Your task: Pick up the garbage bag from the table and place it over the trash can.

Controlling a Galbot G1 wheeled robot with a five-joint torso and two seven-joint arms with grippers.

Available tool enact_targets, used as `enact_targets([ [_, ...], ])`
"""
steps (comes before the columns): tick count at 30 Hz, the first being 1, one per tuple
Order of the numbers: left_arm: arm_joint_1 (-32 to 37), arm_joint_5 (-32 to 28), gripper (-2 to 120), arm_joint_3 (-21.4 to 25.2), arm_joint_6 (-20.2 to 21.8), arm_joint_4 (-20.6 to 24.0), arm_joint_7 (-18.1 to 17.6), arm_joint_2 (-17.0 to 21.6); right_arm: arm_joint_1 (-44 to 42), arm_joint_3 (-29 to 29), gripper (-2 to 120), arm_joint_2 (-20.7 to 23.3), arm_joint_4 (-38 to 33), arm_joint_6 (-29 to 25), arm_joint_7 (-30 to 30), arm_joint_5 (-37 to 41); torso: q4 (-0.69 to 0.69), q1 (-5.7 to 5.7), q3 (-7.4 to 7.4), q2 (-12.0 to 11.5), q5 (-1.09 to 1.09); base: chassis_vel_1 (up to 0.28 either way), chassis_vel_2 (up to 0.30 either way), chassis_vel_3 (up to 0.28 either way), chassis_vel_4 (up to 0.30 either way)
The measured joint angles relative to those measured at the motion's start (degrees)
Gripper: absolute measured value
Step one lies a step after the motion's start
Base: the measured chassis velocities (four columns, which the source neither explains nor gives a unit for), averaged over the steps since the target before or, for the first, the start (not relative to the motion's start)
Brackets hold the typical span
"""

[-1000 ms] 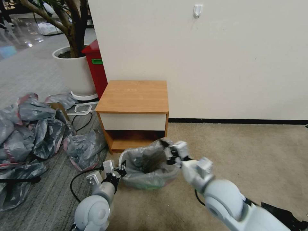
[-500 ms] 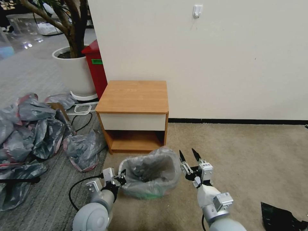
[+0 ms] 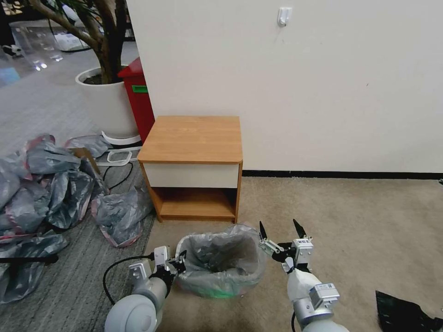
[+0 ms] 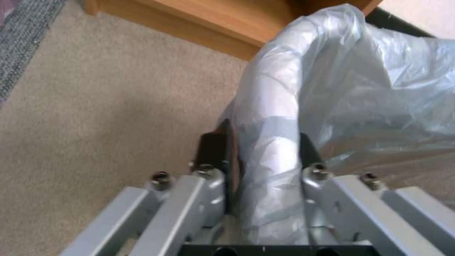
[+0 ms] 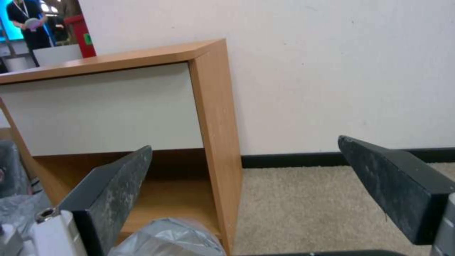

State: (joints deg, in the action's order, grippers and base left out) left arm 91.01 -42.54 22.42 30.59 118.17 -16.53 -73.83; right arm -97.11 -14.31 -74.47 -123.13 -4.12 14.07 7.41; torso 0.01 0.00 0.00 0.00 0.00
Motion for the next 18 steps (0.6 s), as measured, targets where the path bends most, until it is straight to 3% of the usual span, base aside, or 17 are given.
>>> enact_targets([
  [2, 0.1, 0.1, 27, 0.1, 0.0, 0.2, 0.0, 0.0, 0.0, 0.0, 100, 0.0, -0.1, 0.0, 0.0, 0.0, 0.00, 0.00, 0.00, 0.0, -0.01, 0.000, 0.000, 0.000, 0.000],
  [5, 0.6, 0.1, 41, 0.4, 0.2, 1.6, 0.0, 0.3, -0.2, 0.0, 100, 0.0, -0.4, 0.2, 0.2, 0.0, -0.01, 0.00, 0.01, 0.0, -0.03, 0.000, 0.000, 0.000, 0.000],
  [14, 1.1, 0.4, 71, 1.1, -0.2, 4.8, -0.2, 0.8, -0.5, 0.0, 100, 0.0, -1.1, 0.5, 0.3, 0.0, -0.01, 0.00, 0.01, 0.0, -0.01, 0.000, 0.000, 0.000, 0.000],
  [18, 1.7, 1.5, 88, 2.1, -3.0, 7.1, -0.2, 1.2, -0.7, -0.1, 100, 0.1, -1.2, 0.5, 0.3, 0.3, -0.01, 0.00, 0.01, 0.0, -0.01, 0.000, 0.000, 0.000, 0.000],
])
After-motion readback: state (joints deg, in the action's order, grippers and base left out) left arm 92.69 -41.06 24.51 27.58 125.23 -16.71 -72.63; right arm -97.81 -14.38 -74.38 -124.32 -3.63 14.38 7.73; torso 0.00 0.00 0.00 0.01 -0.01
